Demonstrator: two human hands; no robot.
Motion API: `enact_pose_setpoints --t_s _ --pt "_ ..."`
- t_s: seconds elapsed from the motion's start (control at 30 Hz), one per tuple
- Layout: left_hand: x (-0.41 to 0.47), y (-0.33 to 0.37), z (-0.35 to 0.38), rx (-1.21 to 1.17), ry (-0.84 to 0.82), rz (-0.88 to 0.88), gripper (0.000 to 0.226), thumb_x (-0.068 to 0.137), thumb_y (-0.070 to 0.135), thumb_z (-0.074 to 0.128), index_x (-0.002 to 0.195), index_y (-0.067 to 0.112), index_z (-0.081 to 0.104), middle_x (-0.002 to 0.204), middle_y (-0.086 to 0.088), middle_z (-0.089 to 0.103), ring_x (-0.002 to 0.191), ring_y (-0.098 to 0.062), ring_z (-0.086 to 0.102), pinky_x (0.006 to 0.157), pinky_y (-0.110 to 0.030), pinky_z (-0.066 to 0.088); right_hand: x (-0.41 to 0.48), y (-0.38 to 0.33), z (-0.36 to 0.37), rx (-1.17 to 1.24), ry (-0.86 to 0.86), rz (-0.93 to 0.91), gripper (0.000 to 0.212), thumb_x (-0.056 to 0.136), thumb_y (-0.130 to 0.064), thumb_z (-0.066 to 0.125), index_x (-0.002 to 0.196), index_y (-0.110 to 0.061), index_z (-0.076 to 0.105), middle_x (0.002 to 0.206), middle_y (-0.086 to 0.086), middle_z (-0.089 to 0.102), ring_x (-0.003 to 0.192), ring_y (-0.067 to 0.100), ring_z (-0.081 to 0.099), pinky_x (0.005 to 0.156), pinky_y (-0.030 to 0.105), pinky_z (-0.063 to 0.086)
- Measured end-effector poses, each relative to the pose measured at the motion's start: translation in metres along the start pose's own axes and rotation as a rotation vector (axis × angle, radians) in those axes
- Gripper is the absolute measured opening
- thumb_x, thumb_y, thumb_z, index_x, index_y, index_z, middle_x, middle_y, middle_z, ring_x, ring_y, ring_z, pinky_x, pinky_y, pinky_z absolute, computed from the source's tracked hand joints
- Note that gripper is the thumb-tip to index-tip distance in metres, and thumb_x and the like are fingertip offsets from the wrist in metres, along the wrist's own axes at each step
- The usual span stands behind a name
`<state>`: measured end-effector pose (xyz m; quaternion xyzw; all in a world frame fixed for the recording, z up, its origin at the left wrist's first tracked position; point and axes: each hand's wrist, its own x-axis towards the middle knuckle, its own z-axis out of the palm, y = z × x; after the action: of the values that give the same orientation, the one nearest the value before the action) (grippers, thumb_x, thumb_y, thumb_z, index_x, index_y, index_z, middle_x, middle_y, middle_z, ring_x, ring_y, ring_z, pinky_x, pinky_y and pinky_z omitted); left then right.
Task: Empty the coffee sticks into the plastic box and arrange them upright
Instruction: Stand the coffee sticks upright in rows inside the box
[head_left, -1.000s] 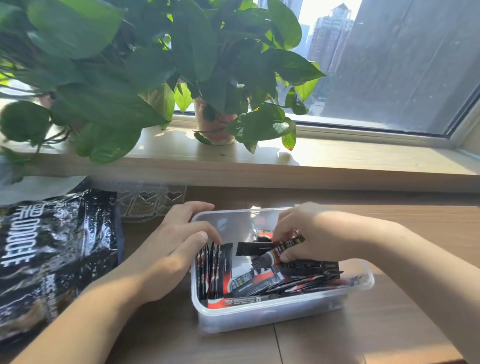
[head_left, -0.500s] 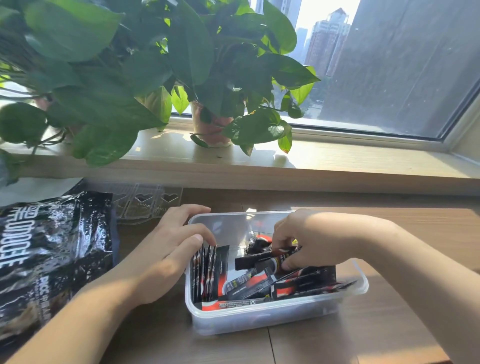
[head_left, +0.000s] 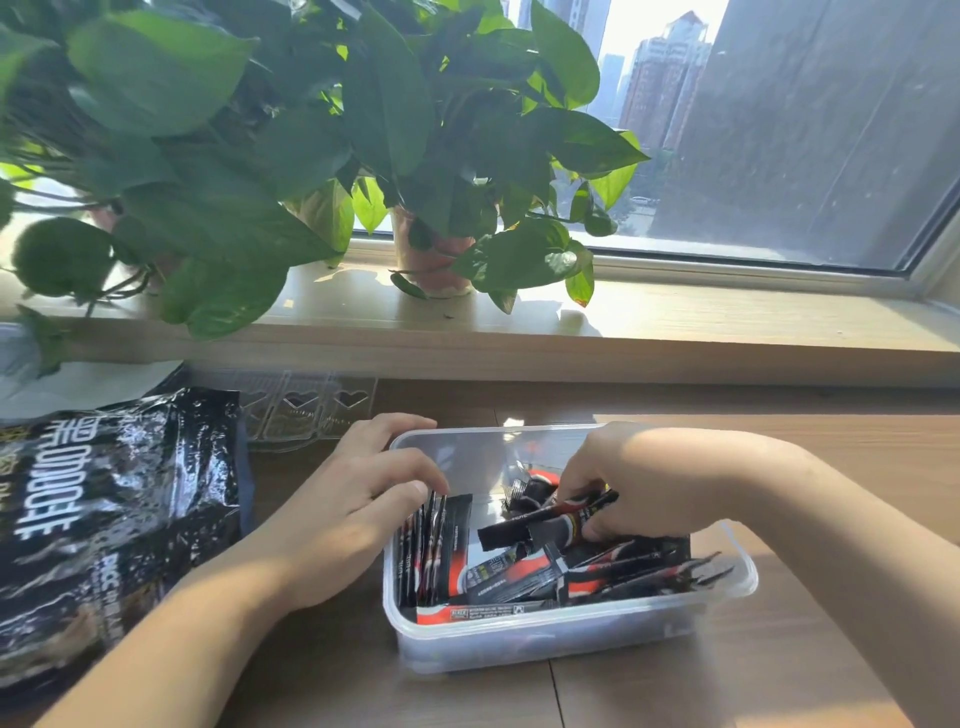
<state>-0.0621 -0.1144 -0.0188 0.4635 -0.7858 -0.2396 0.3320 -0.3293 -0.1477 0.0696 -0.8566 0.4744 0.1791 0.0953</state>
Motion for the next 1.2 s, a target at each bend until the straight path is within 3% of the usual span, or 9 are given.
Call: enact_pose_setpoints --t_s 0.23,0.4,0.5,0.57,0.67,0.8,0.9,1.03,1.2 --pt "-0.001 0.004 -0.001 -0.009 0.032 -0.015 0.032 0.081 0.051 0.044 0.092 0.04 0.072 0.139 0.031 0.04 0.138 0.01 0.027 0.098 -0.003 0.024 -0.004 0.009 0.001 0.135 0.136 -0.043 0.012 0.091 -0.032 0.068 0.1 -0.025 0.072 0.093 -0.006 0.07 0.084 0.016 0.065 0.076 0.037 0.056" --pt "0.003 0.008 -0.004 0.018 0.107 0.033 0.025 0.083 0.05 0.051 0.093 0.04 0.073 0.144 0.025 0.041 0.142 0.002 0.028 0.107 -0.017 0.026 -0.009 0.017 -0.005 0.349 0.336 -0.098 0.005 0.088 -0.029 0.074 0.093 -0.029 0.074 0.089 -0.017 0.07 0.08 0.004 0.065 0.075 0.027 0.053" --pt "0.014 0.022 -0.011 0.043 0.177 0.086 0.029 0.084 0.052 0.054 0.104 0.038 0.069 0.143 0.02 0.044 0.141 -0.006 0.034 0.11 -0.019 0.032 -0.009 0.019 -0.006 0.466 0.42 -0.132 0.007 0.088 -0.026 0.075 0.09 -0.033 0.075 0.088 -0.016 0.073 0.076 0.006 0.067 0.075 0.032 0.056" --pt "0.025 0.035 -0.017 -0.013 0.201 0.127 0.043 0.083 0.048 0.058 0.125 0.034 0.059 0.138 0.017 0.051 0.131 -0.007 0.048 0.109 -0.025 0.04 -0.006 0.02 -0.01 0.533 0.444 -0.138 0.011 0.088 -0.022 0.075 0.087 -0.032 0.076 0.085 -0.01 0.075 0.074 0.01 0.068 0.075 0.036 0.057" --pt "0.047 0.057 -0.021 -0.177 0.129 0.106 0.064 0.082 0.045 0.068 0.139 0.042 0.039 0.131 0.016 0.057 0.102 -0.01 0.067 0.088 -0.027 0.056 0.002 0.016 -0.016 0.592 0.47 -0.147 0.012 0.088 -0.018 0.075 0.087 -0.03 0.076 0.082 -0.005 0.076 0.076 0.017 0.072 0.077 0.041 0.059" --pt "0.07 0.067 -0.014 -0.191 0.056 0.101 0.05 0.083 0.025 0.08 0.128 0.029 0.059 0.109 0.009 0.069 0.089 -0.014 0.073 0.078 -0.031 0.06 0.012 0.011 -0.02 0.599 0.502 -0.176 0.014 0.088 -0.023 0.076 0.082 -0.035 0.074 0.075 -0.01 0.073 0.07 0.011 0.068 0.069 0.032 0.056" --pt "0.071 0.057 -0.008 -0.124 0.097 0.114 0.027 0.08 0.02 0.083 0.105 0.023 0.073 0.096 0.005 0.074 0.087 -0.013 0.072 0.076 -0.032 0.06 0.017 0.012 -0.019 0.637 0.49 -0.203 0.009 0.087 -0.022 0.076 0.087 -0.031 0.078 0.078 -0.008 0.075 0.073 0.014 0.07 0.072 0.038 0.059" --pt "0.063 0.052 0.0 -0.465 0.1 -0.123 0.022 0.08 0.01 0.081 0.097 0.024 0.077 0.086 -0.006 0.078 0.073 -0.02 0.075 0.068 -0.03 0.059 0.021 0.014 -0.012 0.833 0.458 -0.234 0.025 0.086 -0.012 0.077 0.107 -0.027 0.078 0.09 -0.008 0.08 0.083 0.011 0.076 0.08 0.035 0.062" --pt "0.063 0.053 0.003 -0.602 0.136 -0.149 0.022 0.079 0.0 0.078 0.096 0.014 0.08 0.086 -0.011 0.079 0.075 -0.024 0.076 0.066 -0.028 0.059 0.028 0.022 -0.005 1.017 0.464 -0.295 0.043 0.08 -0.012 0.084 0.12 -0.024 0.072 0.104 -0.002 0.078 0.099 0.013 0.075 0.093 0.034 0.058"
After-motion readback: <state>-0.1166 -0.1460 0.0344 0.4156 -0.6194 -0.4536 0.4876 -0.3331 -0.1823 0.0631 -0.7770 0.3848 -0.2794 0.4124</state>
